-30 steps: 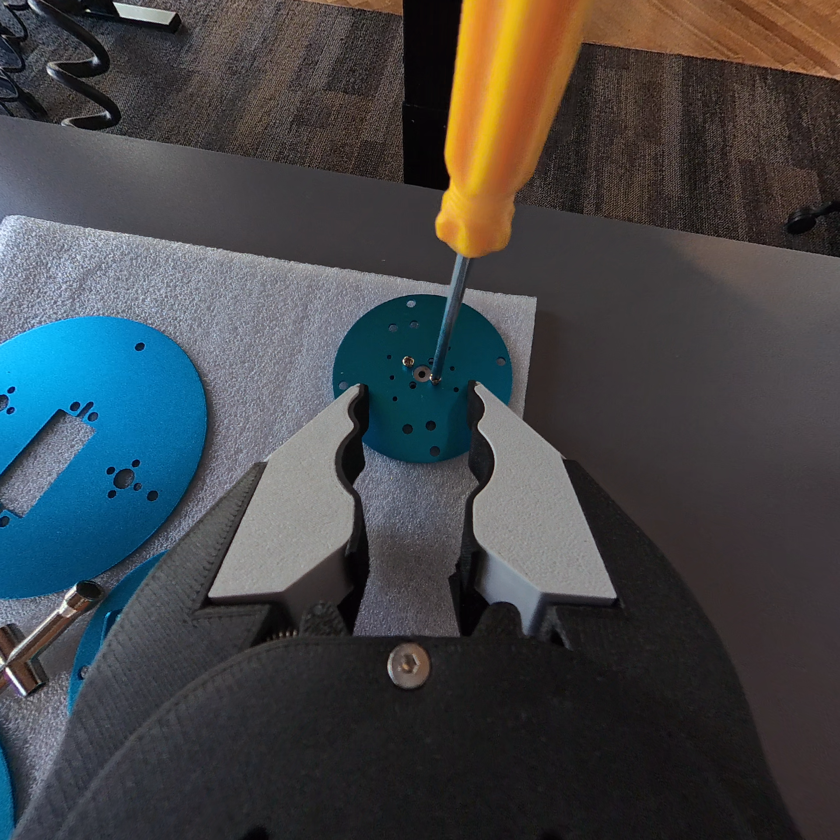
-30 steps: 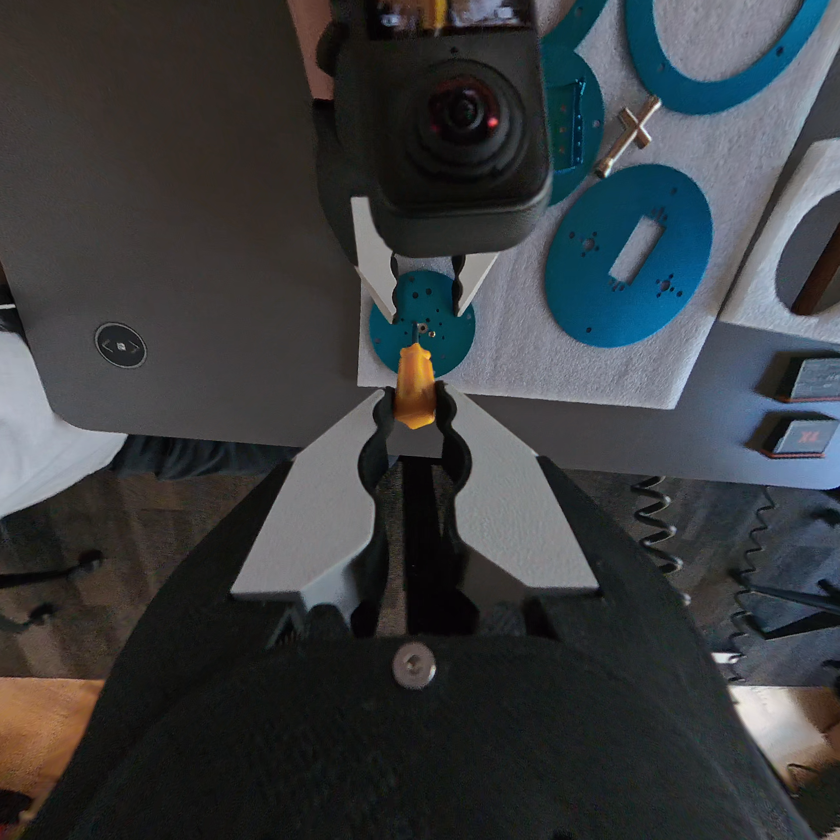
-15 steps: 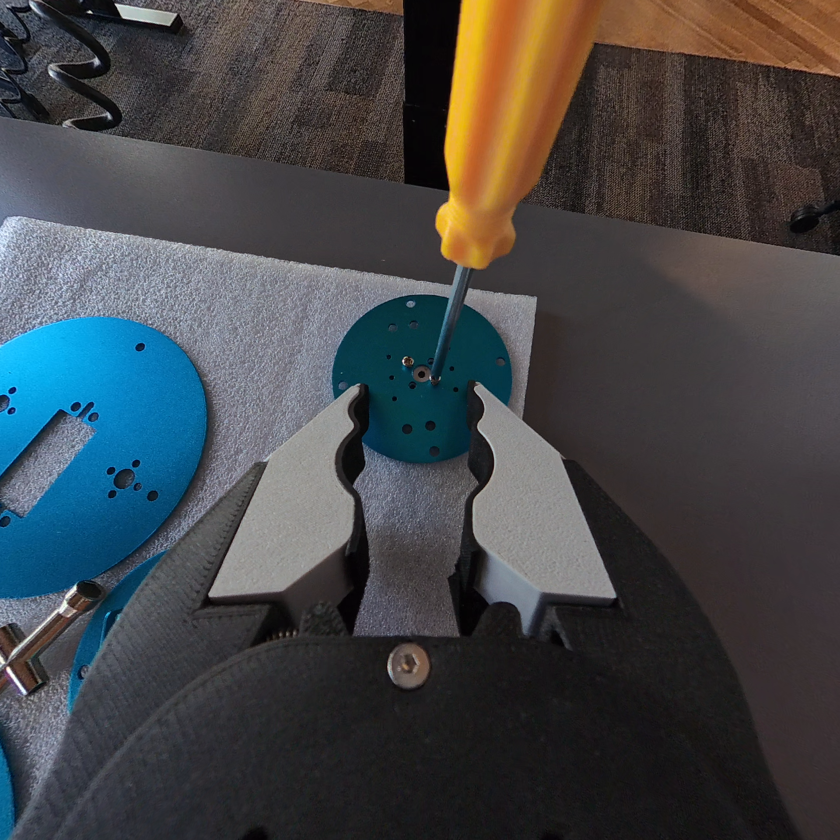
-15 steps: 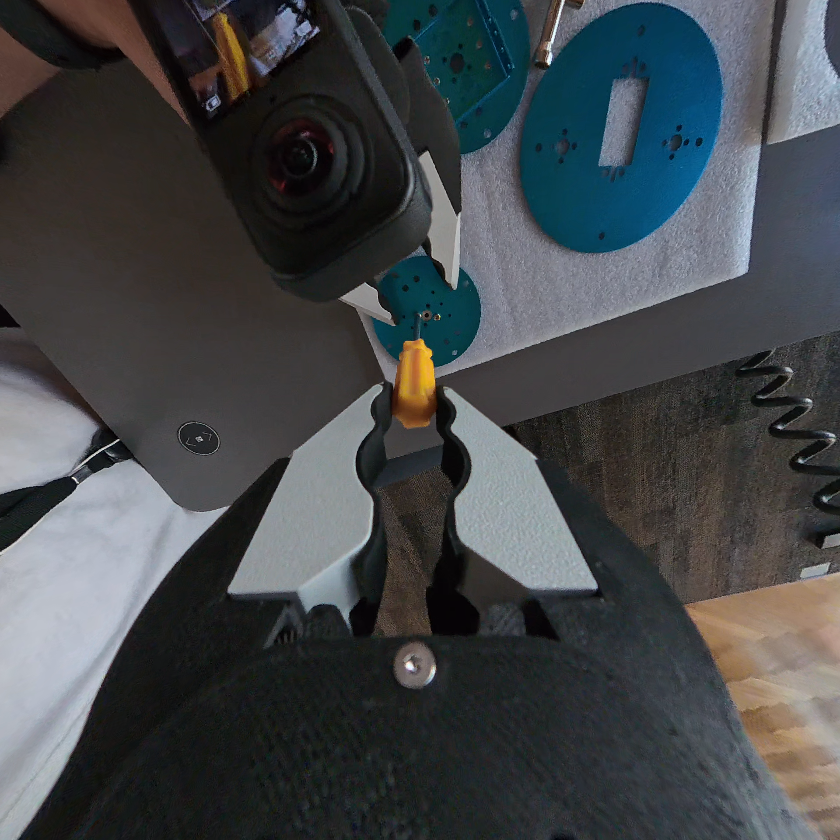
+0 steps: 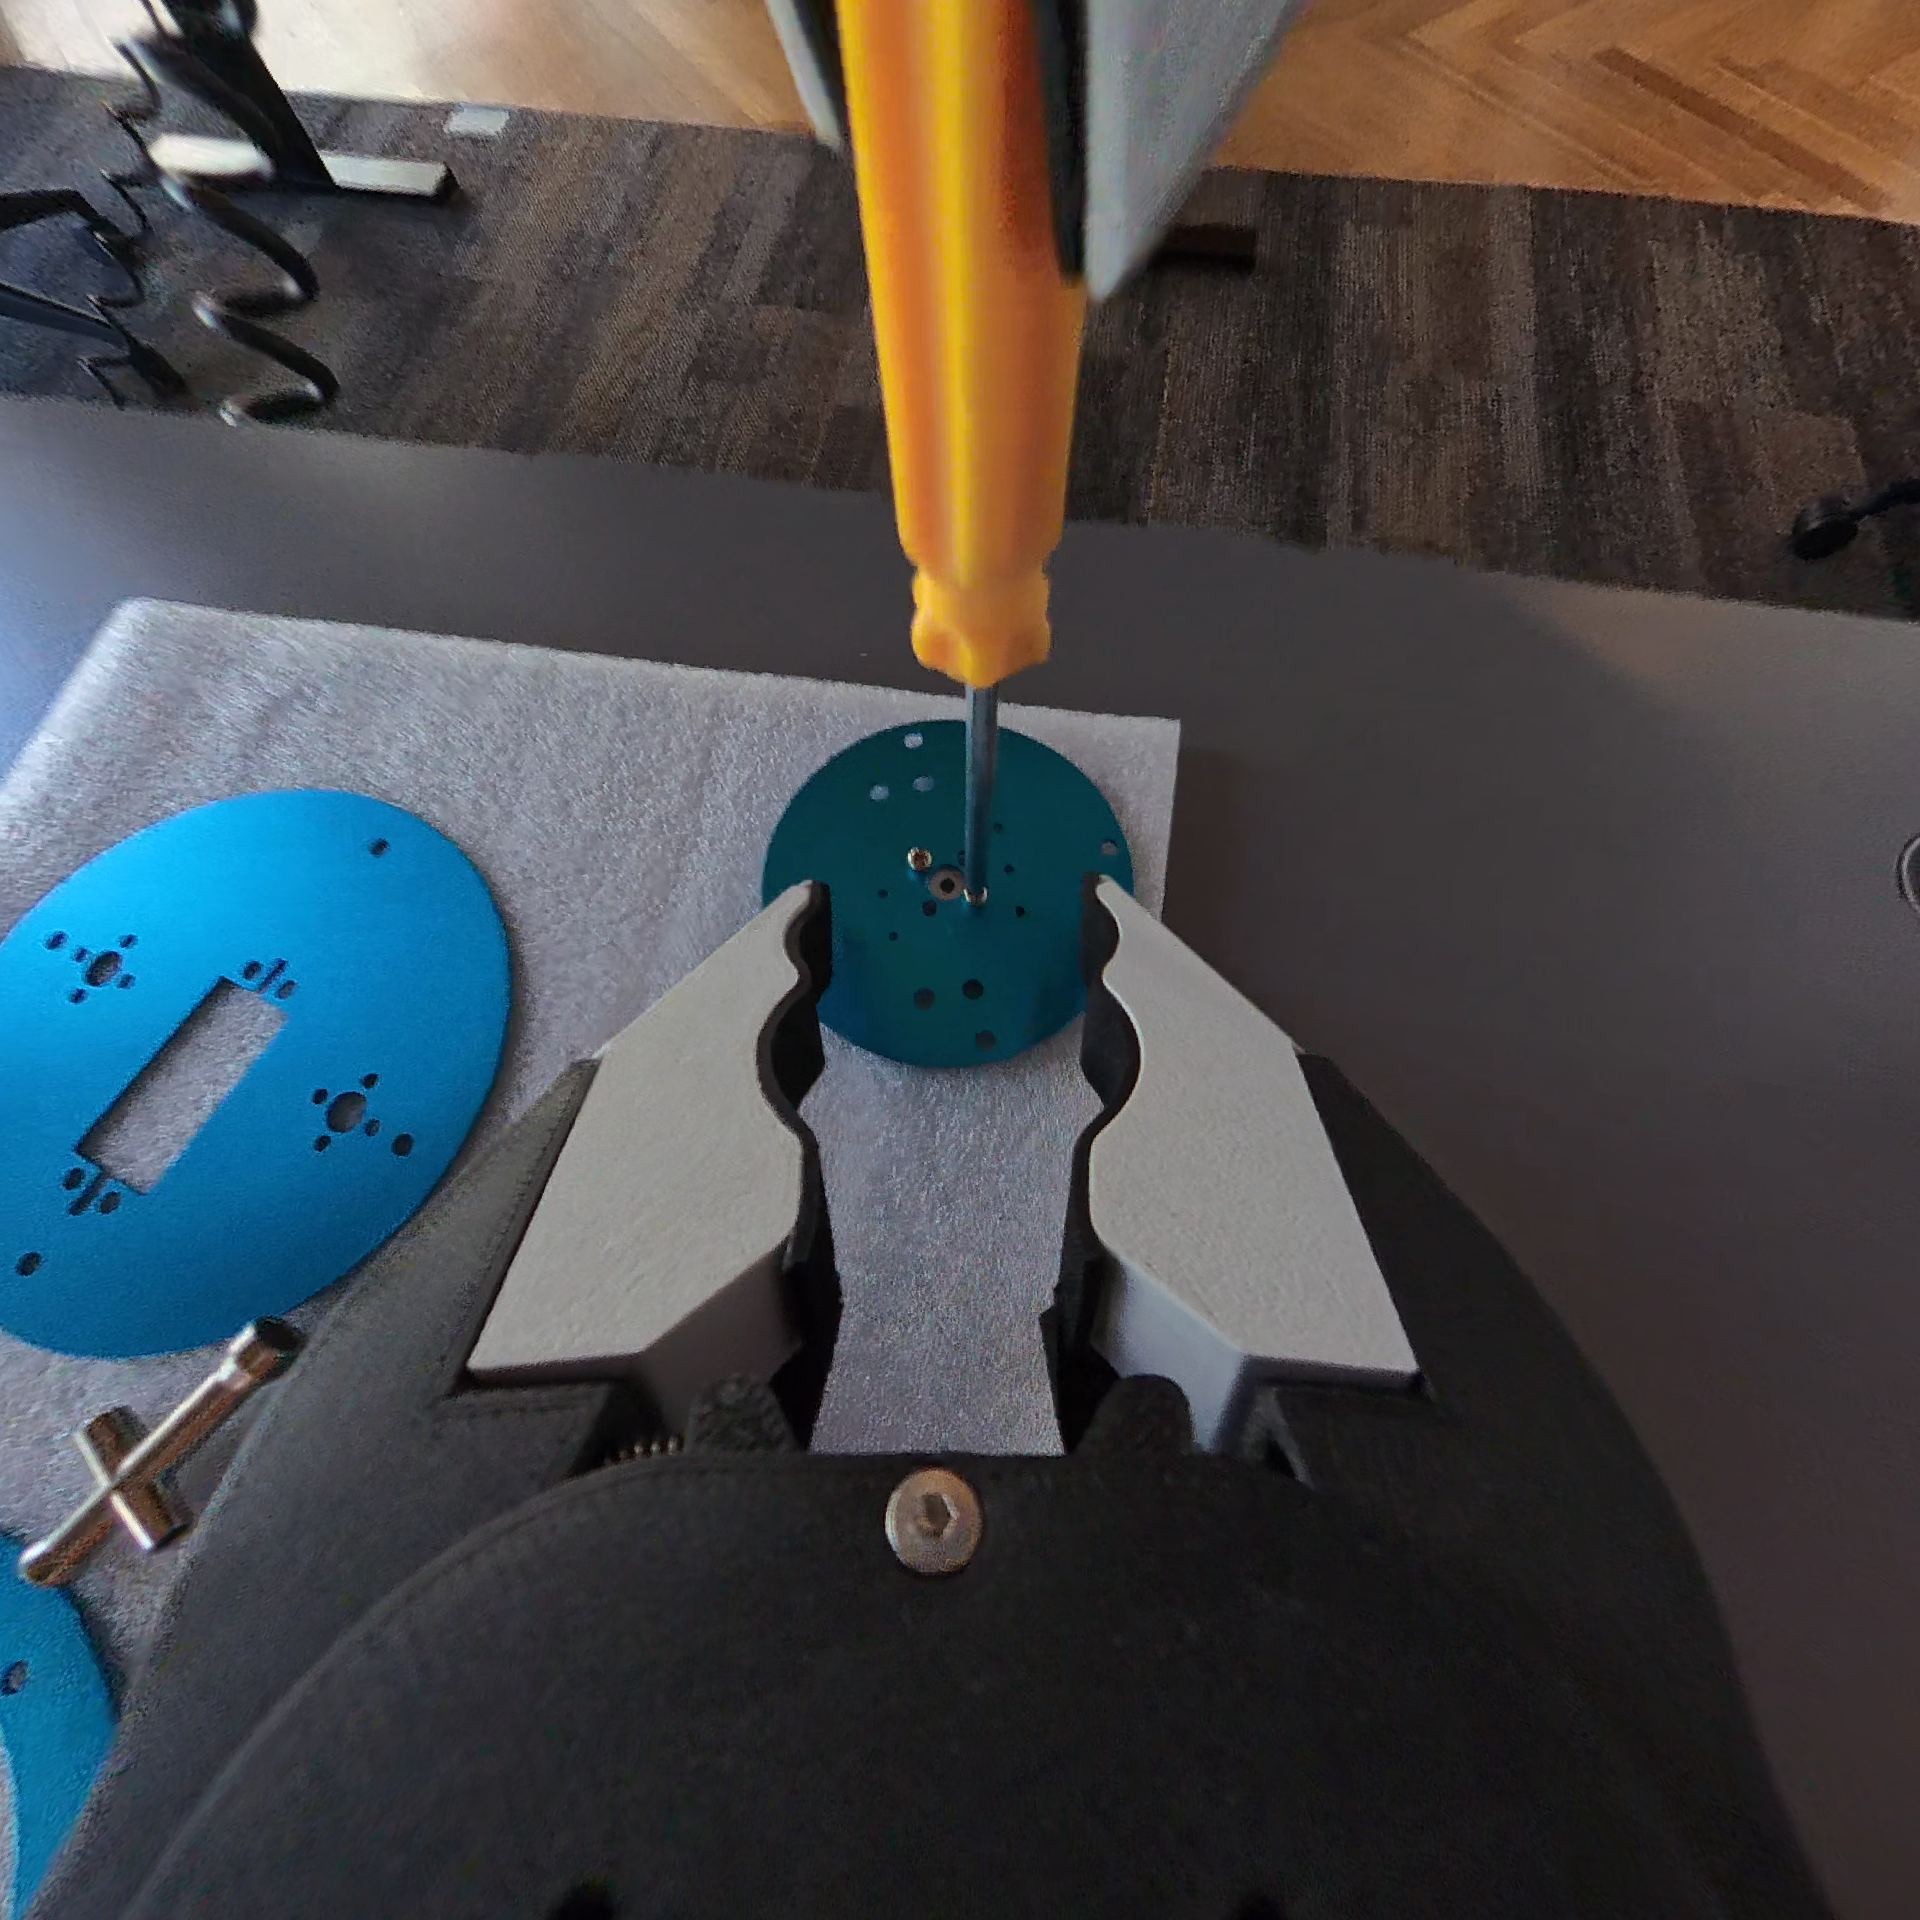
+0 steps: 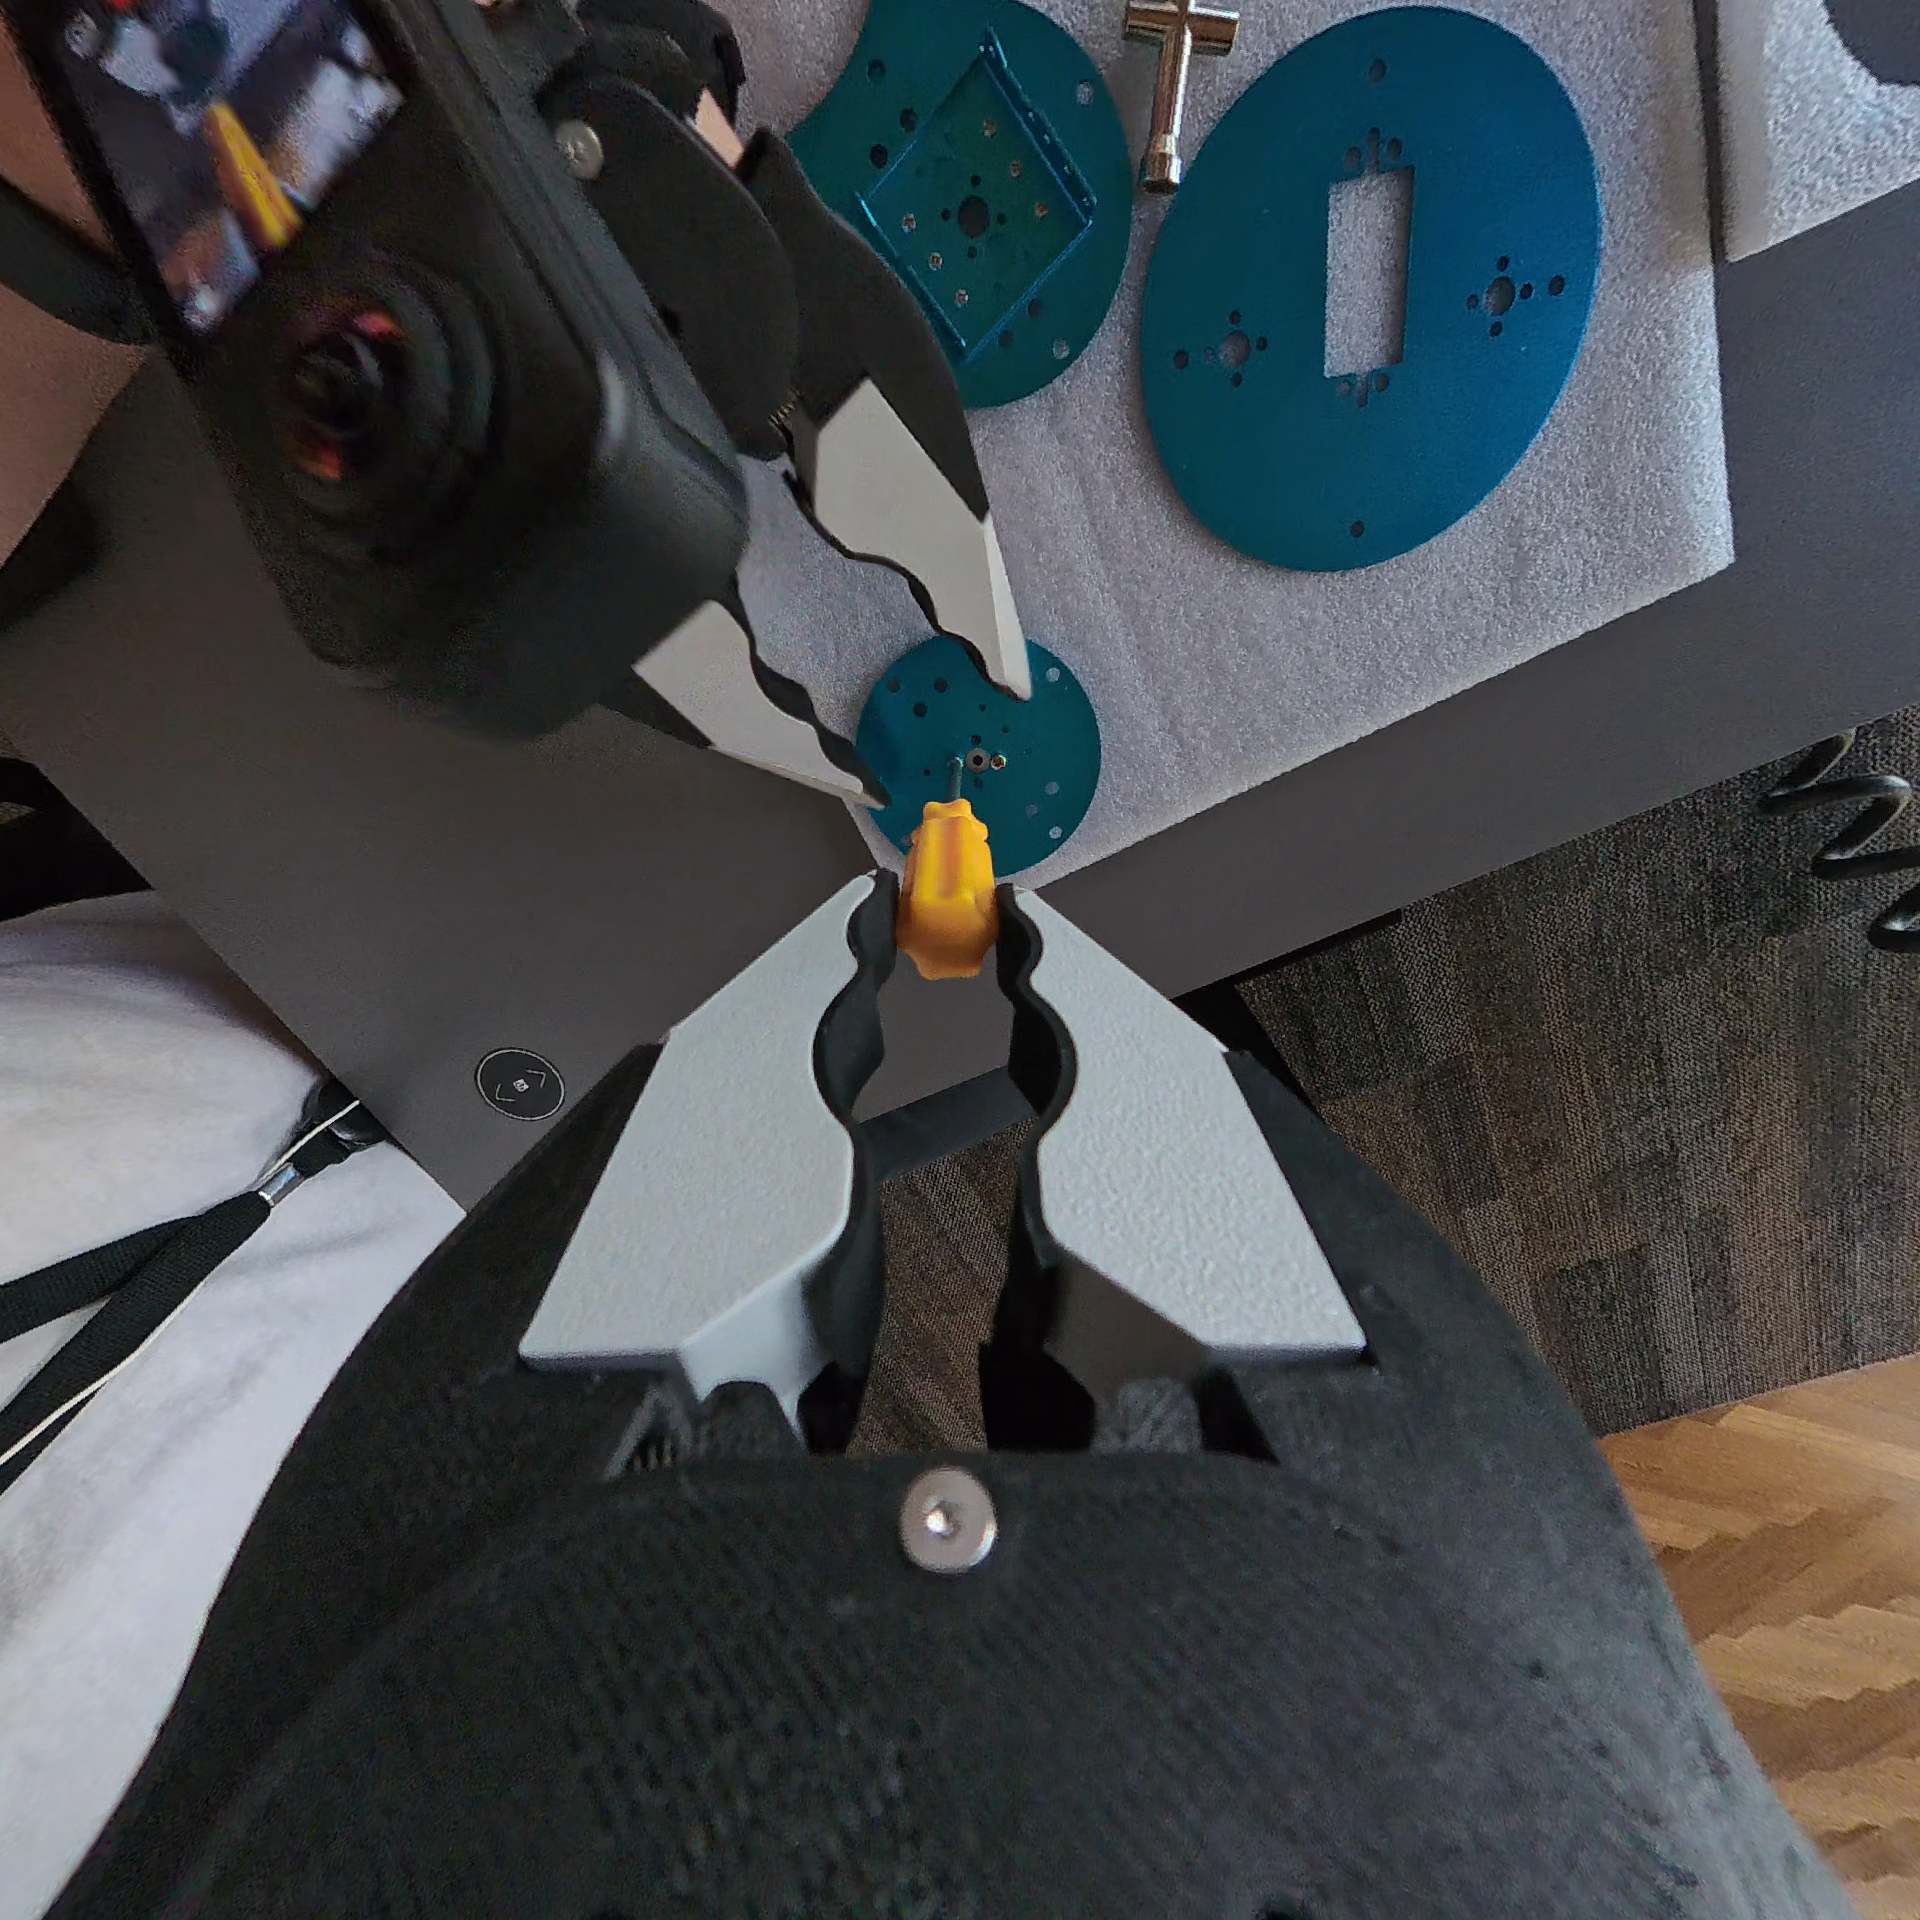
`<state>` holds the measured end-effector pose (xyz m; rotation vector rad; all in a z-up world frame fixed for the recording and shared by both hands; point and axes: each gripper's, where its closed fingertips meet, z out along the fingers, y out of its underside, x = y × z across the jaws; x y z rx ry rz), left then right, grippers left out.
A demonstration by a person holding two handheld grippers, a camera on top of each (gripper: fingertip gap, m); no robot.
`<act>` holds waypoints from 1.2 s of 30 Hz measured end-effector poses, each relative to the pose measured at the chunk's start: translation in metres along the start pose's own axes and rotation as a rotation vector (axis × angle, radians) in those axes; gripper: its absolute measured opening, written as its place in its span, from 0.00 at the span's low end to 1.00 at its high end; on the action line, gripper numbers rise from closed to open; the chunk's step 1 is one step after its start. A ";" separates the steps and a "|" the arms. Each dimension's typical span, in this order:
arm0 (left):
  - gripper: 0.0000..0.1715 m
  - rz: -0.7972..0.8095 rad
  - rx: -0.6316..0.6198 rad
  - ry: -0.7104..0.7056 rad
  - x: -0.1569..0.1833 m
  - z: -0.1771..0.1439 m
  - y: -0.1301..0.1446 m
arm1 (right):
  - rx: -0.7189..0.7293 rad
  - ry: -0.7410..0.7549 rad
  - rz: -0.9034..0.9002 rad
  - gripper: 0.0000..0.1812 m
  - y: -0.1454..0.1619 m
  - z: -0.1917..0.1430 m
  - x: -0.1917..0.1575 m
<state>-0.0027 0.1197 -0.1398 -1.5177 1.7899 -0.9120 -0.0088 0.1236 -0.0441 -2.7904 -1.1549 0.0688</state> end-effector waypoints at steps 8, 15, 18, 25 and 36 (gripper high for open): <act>0.17 0.066 0.262 -0.042 0.003 -0.017 -0.055 | 0.057 -0.002 -0.043 0.10 -0.004 0.001 -0.002; 0.11 0.068 0.357 -0.071 0.000 -0.024 -0.071 | 0.179 -0.048 -0.085 0.10 -0.008 0.003 -0.003; 0.10 0.065 0.356 -0.056 0.001 -0.024 -0.070 | 0.289 -0.135 -0.171 0.15 -0.010 0.003 -0.008; 0.10 0.065 0.357 -0.047 0.002 -0.024 -0.071 | 0.862 -0.301 -0.403 0.32 -0.021 -0.021 -0.006; 0.10 0.095 0.316 -0.074 -0.001 -0.023 -0.065 | 1.086 -0.499 -0.346 0.09 -0.017 -0.017 -0.011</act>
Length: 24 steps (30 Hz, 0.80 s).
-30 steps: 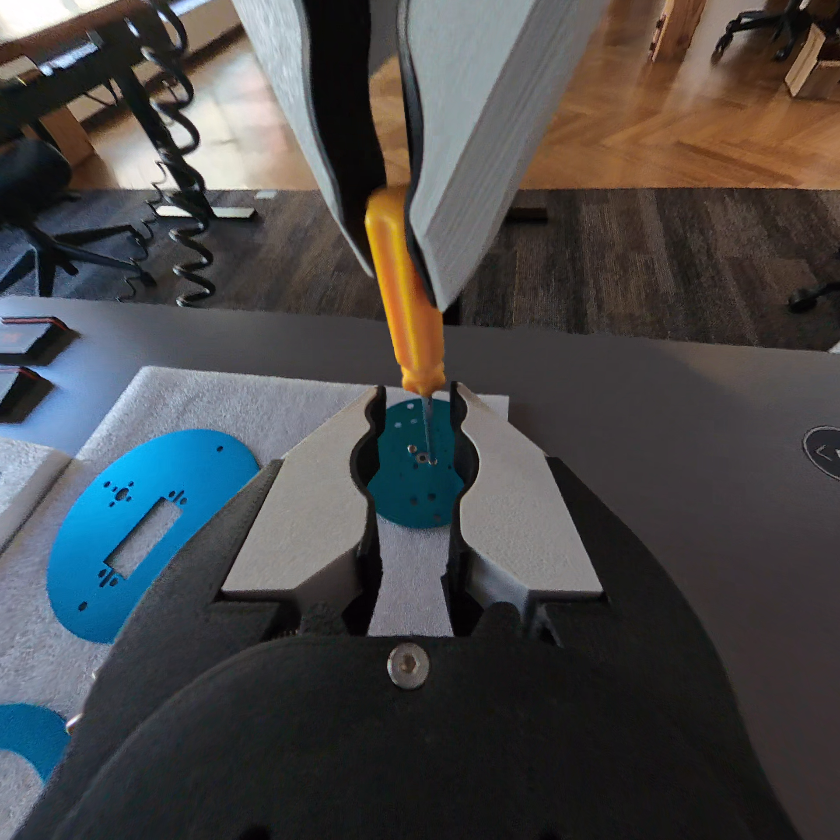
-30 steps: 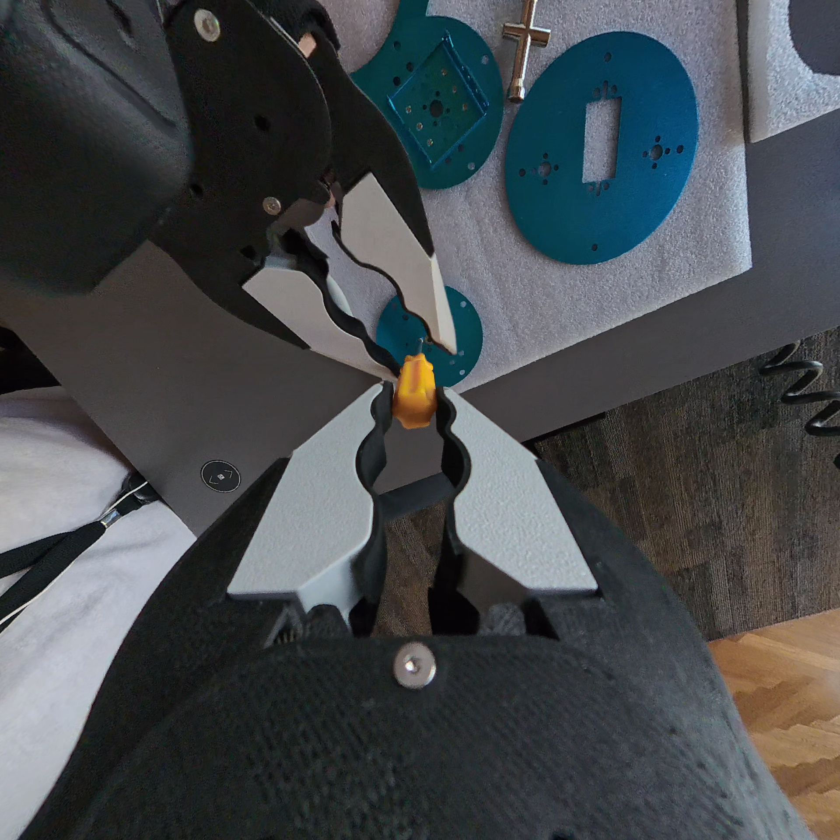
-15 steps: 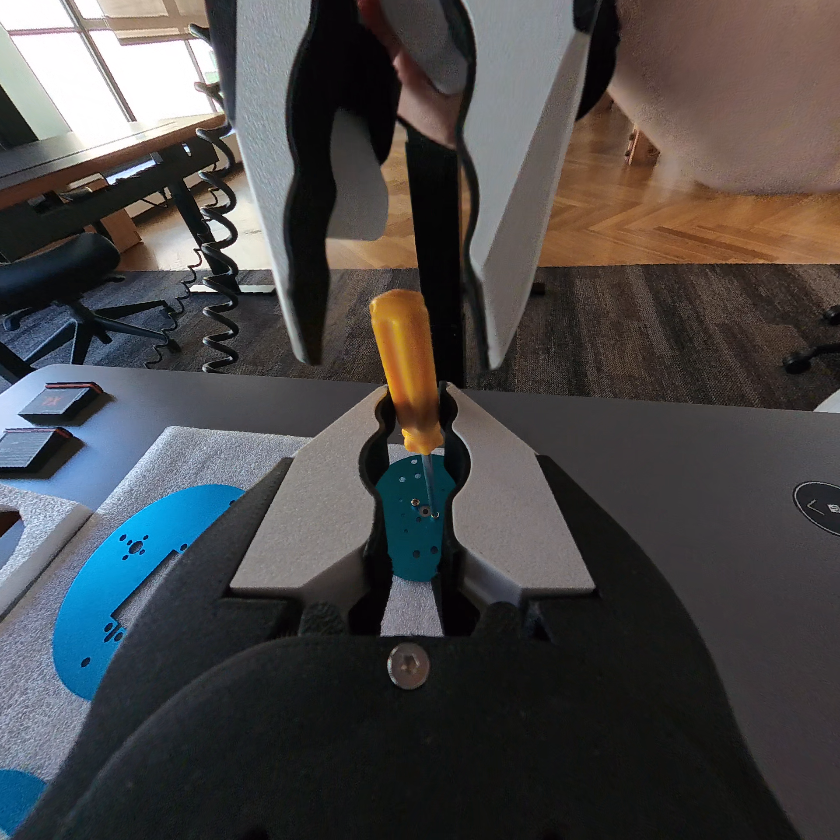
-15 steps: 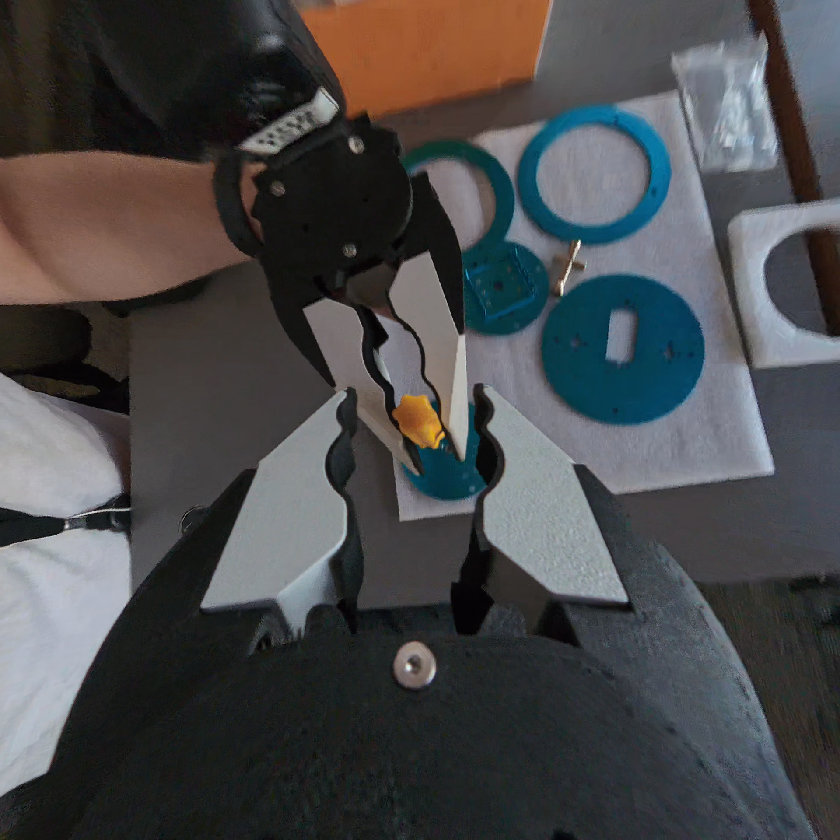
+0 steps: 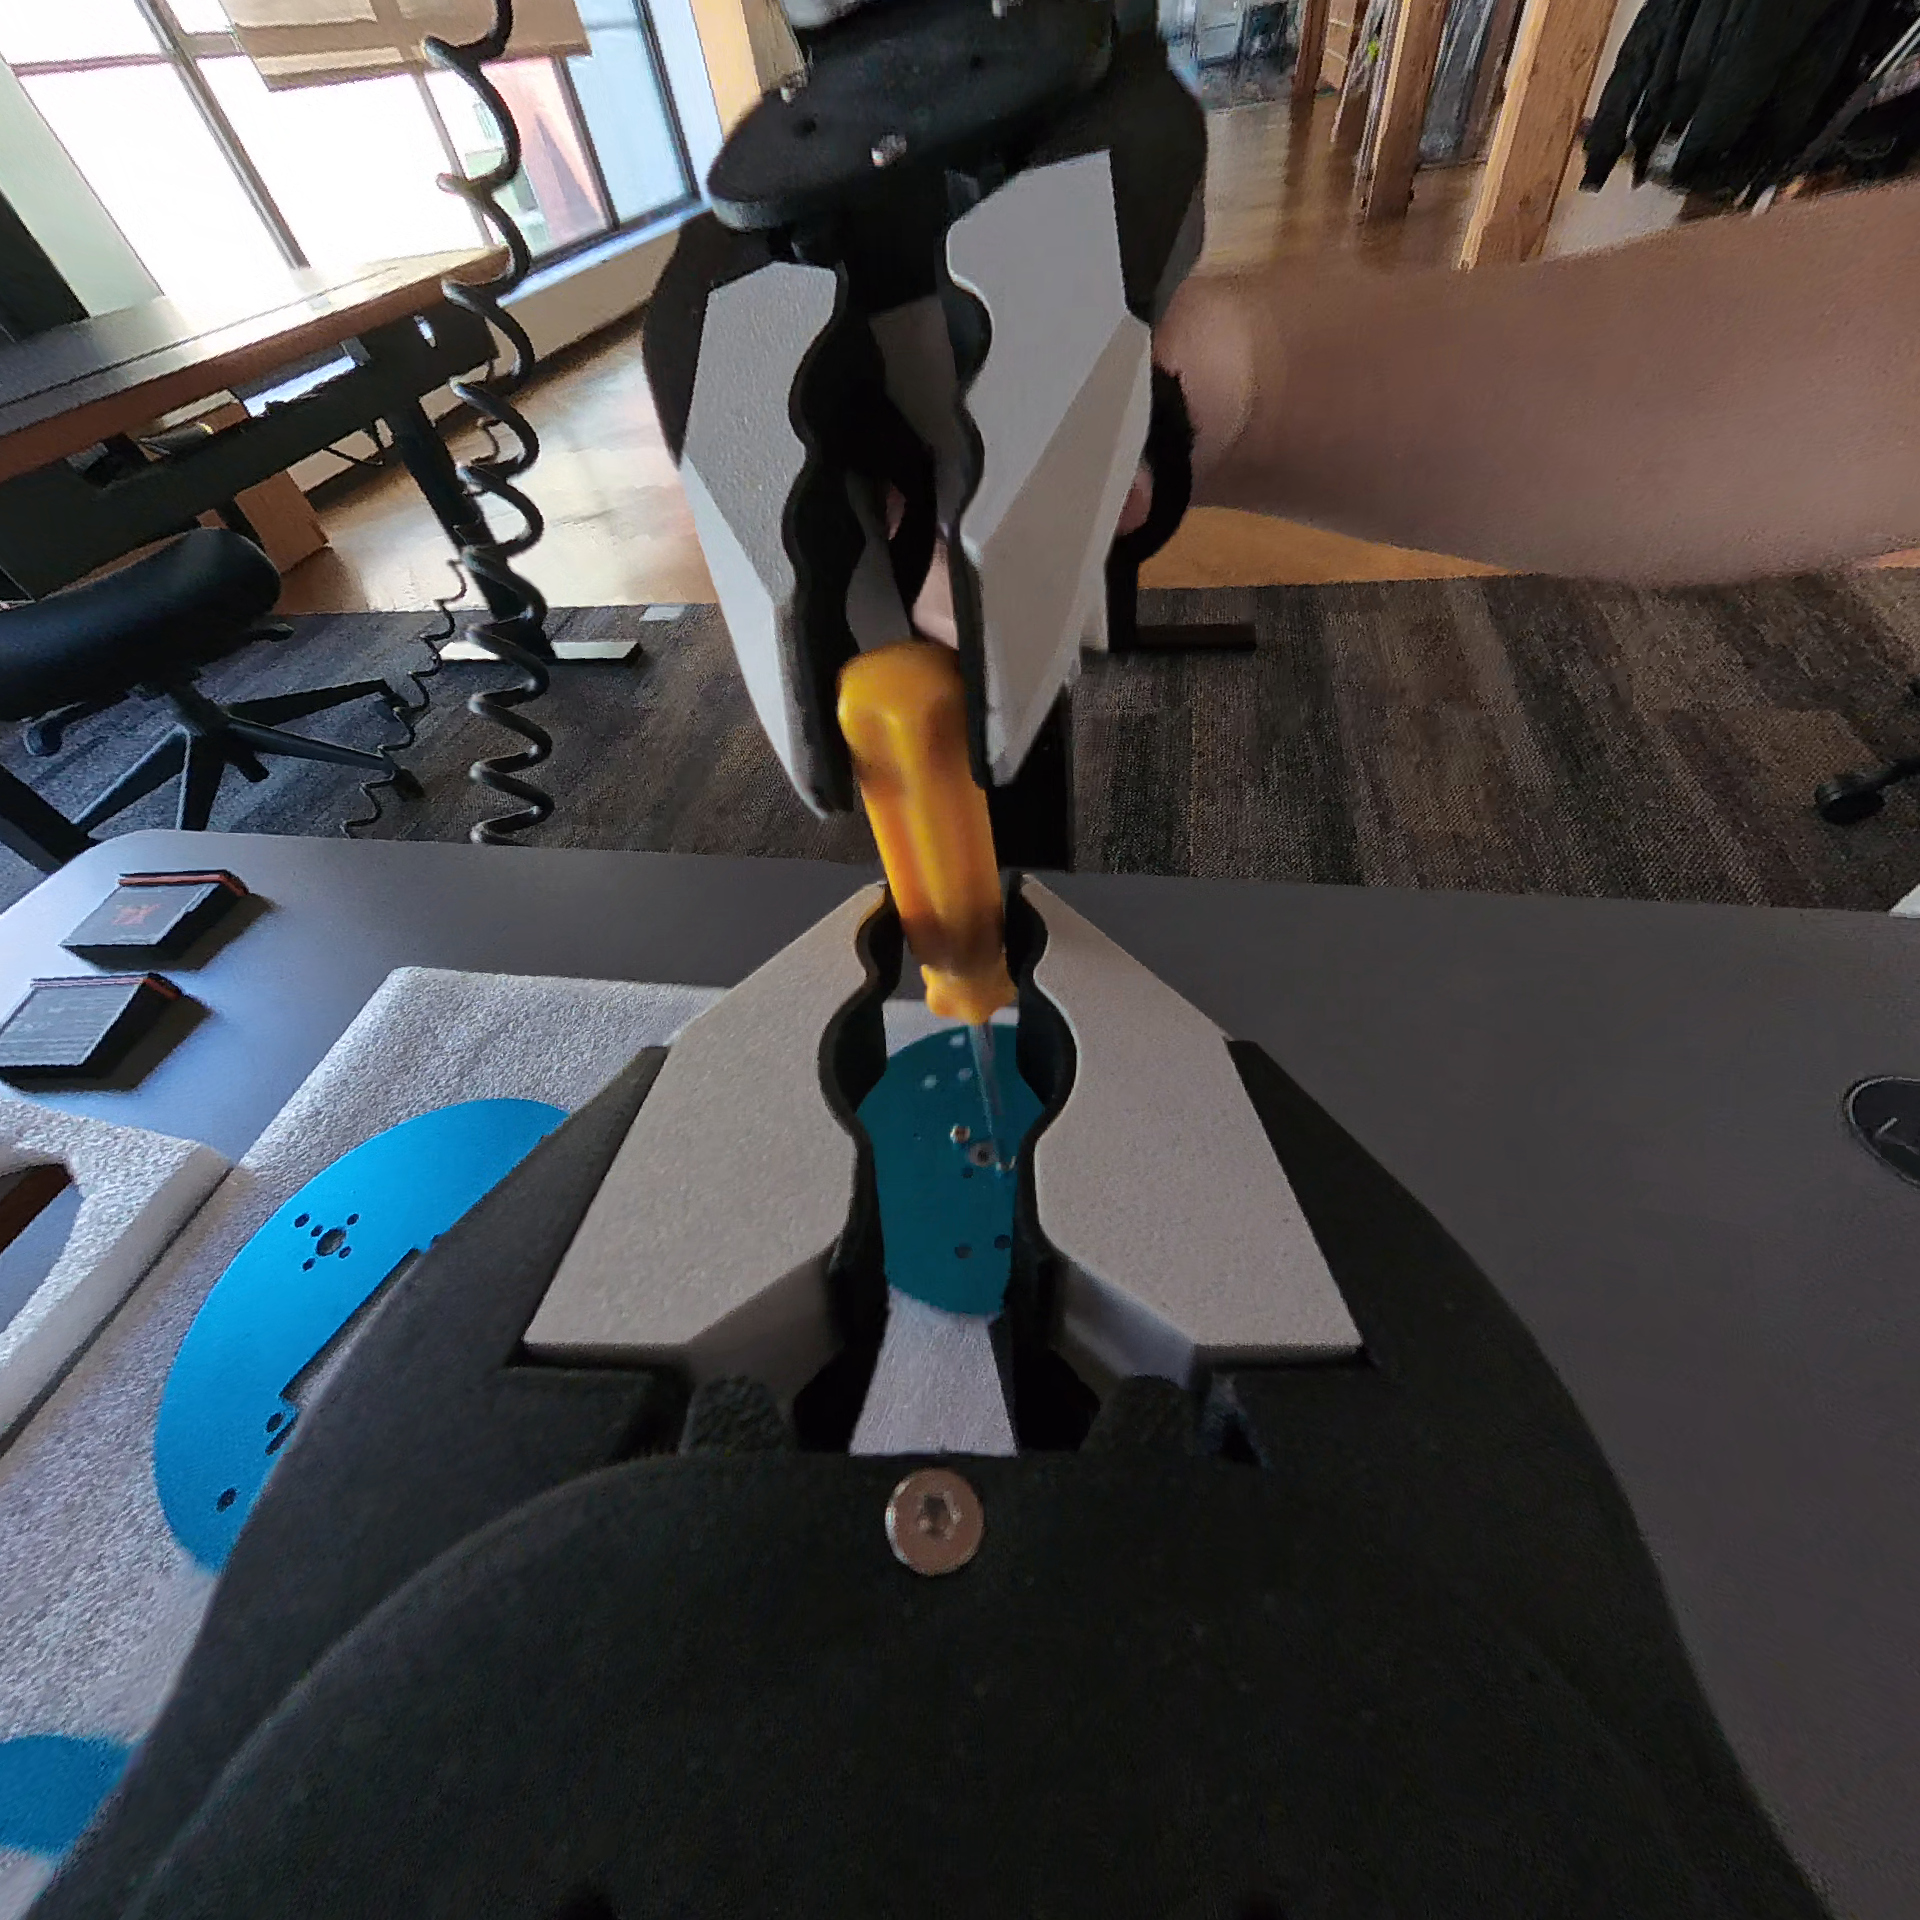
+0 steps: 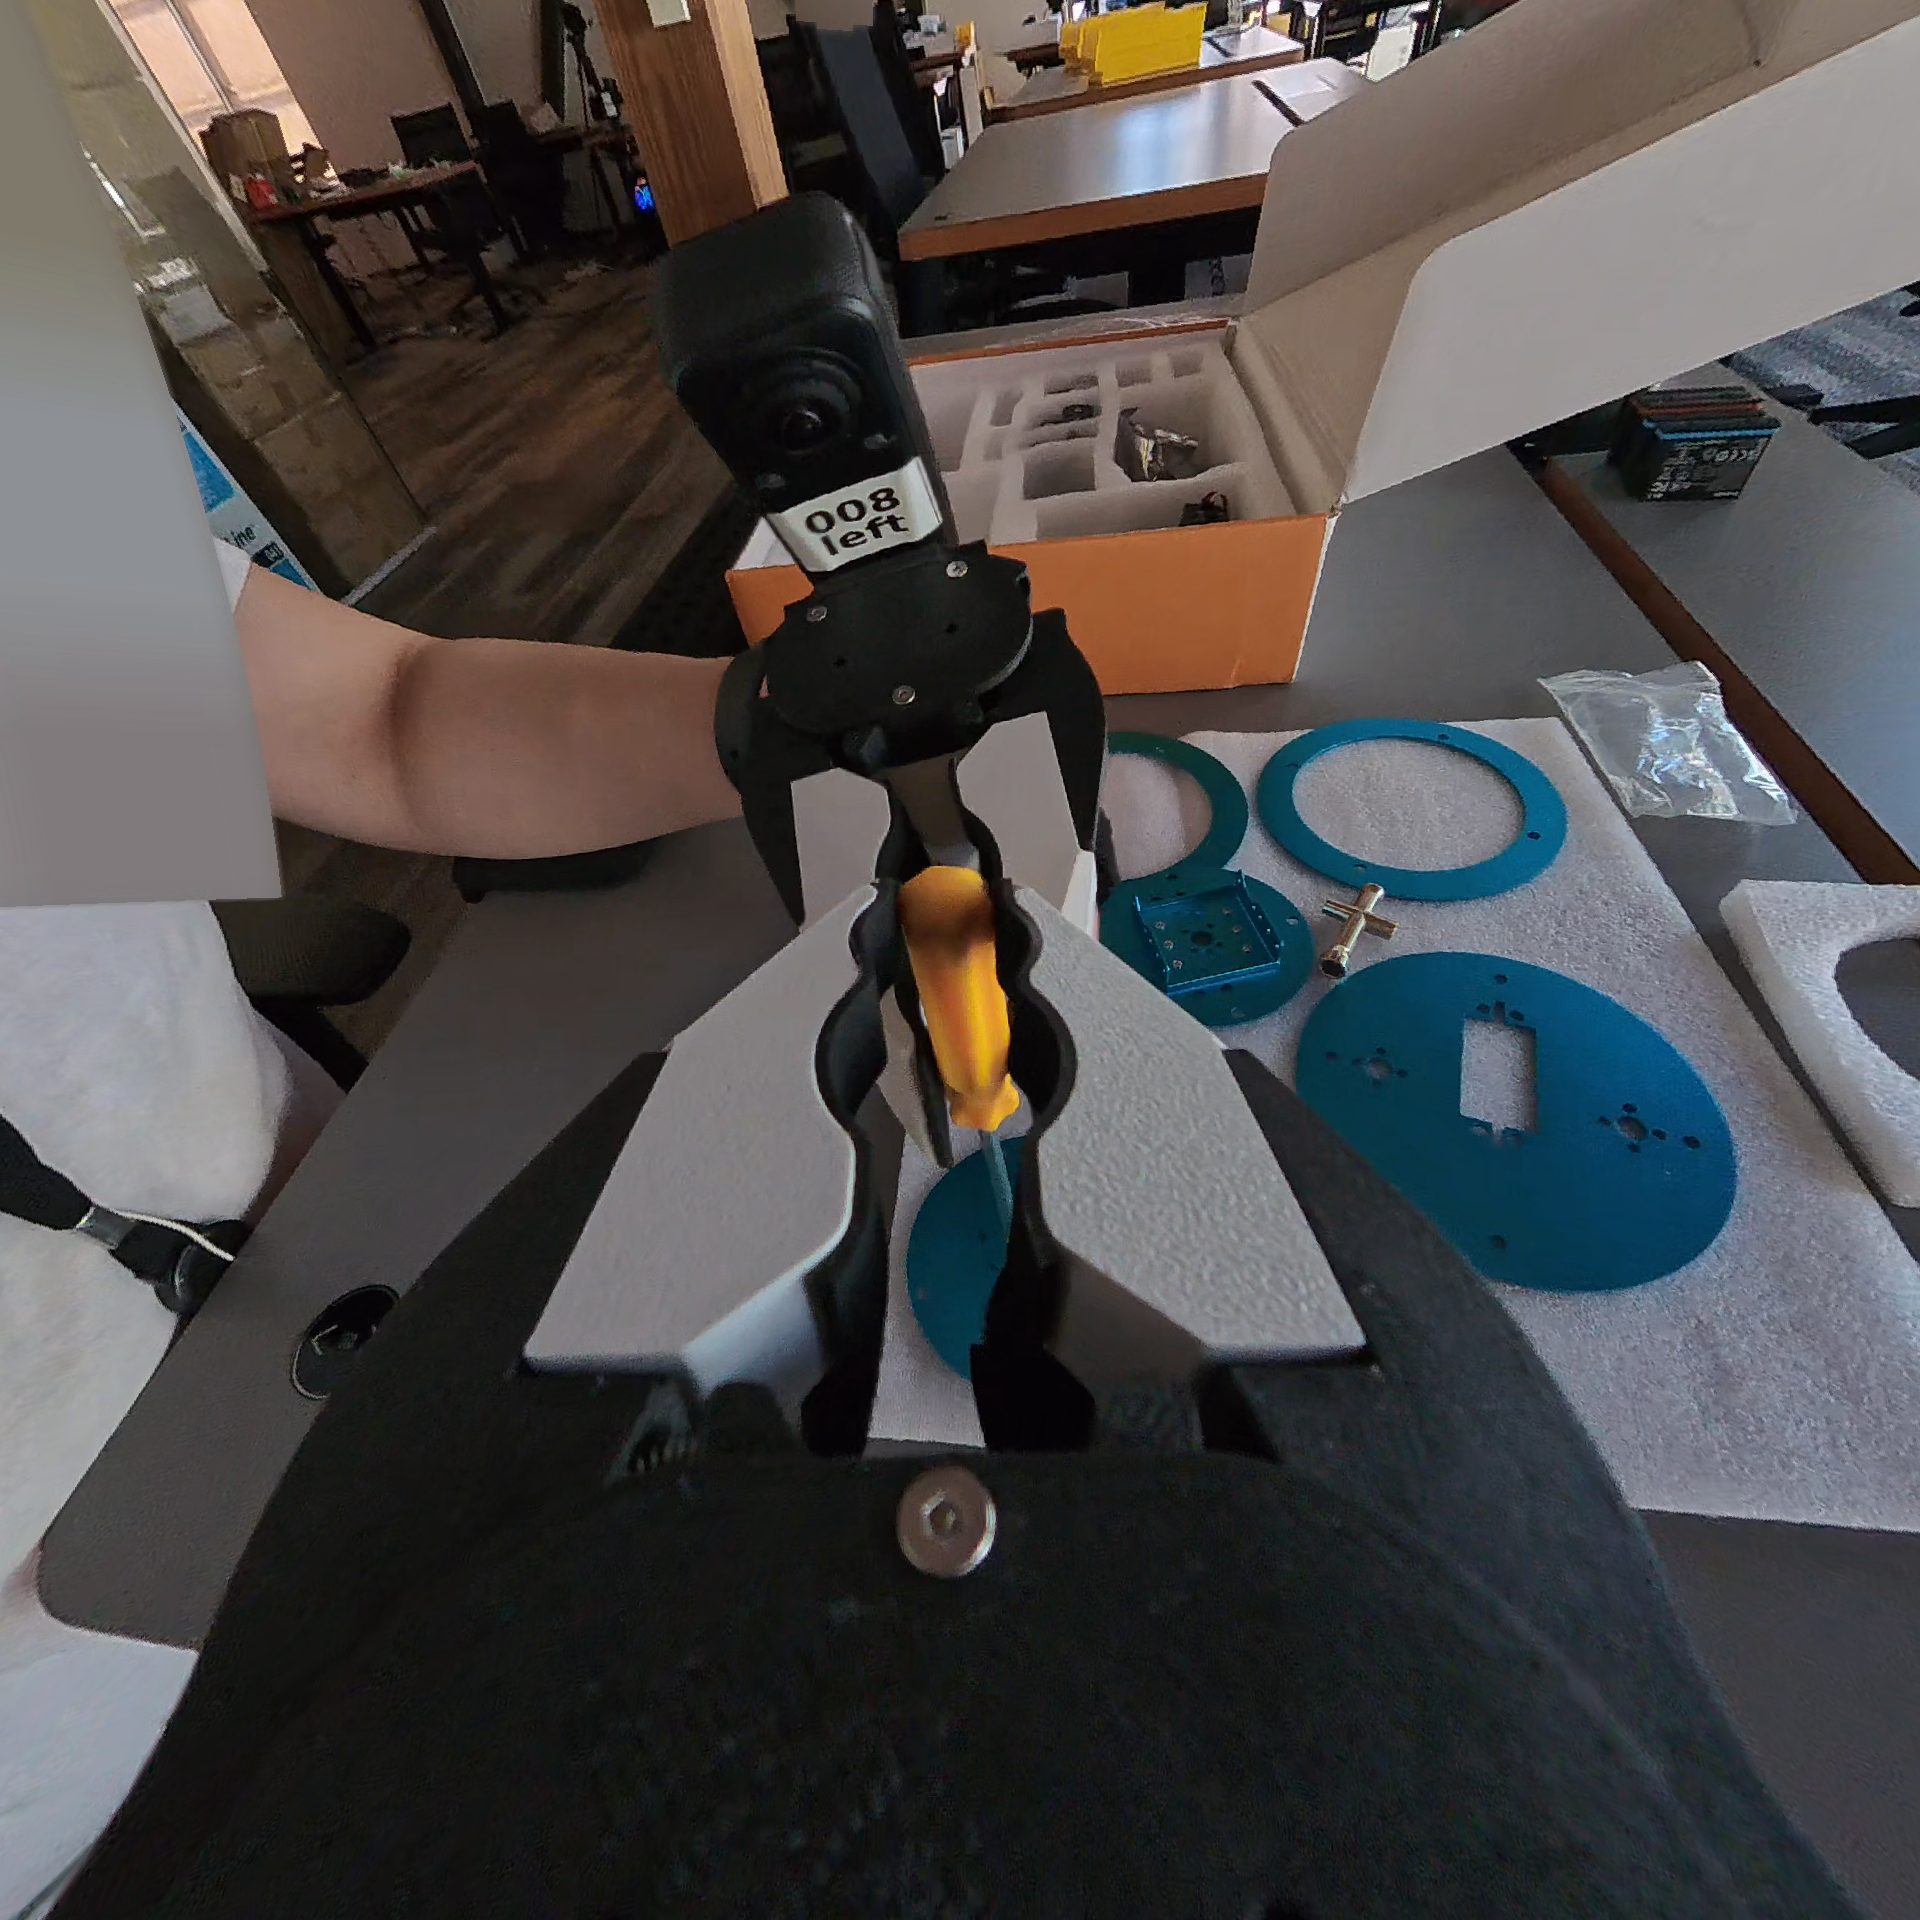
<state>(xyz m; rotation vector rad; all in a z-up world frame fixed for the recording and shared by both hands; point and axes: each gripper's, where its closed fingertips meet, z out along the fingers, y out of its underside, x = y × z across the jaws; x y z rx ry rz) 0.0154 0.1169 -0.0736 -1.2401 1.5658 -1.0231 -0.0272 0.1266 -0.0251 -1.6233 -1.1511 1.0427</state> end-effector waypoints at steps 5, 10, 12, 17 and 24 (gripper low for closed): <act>0.26 0.020 -0.231 0.024 0.002 -0.005 0.052 | -0.015 0.000 -0.015 0.10 0.002 0.000 -0.004; 0.24 -0.020 -0.344 0.089 0.010 0.006 0.078 | -0.019 0.044 -0.010 0.10 0.002 -0.001 -0.001; 0.25 -0.036 -0.382 0.096 0.011 0.009 0.085 | -0.035 0.088 -0.021 0.09 0.003 -0.002 0.001; 0.24 -0.079 -0.386 0.101 0.010 0.010 0.085 | -0.056 0.204 -0.018 0.09 0.004 -0.005 0.003; 0.21 -0.097 -0.389 0.088 0.009 0.012 0.085 | -0.023 0.585 0.095 0.09 0.004 -0.014 0.025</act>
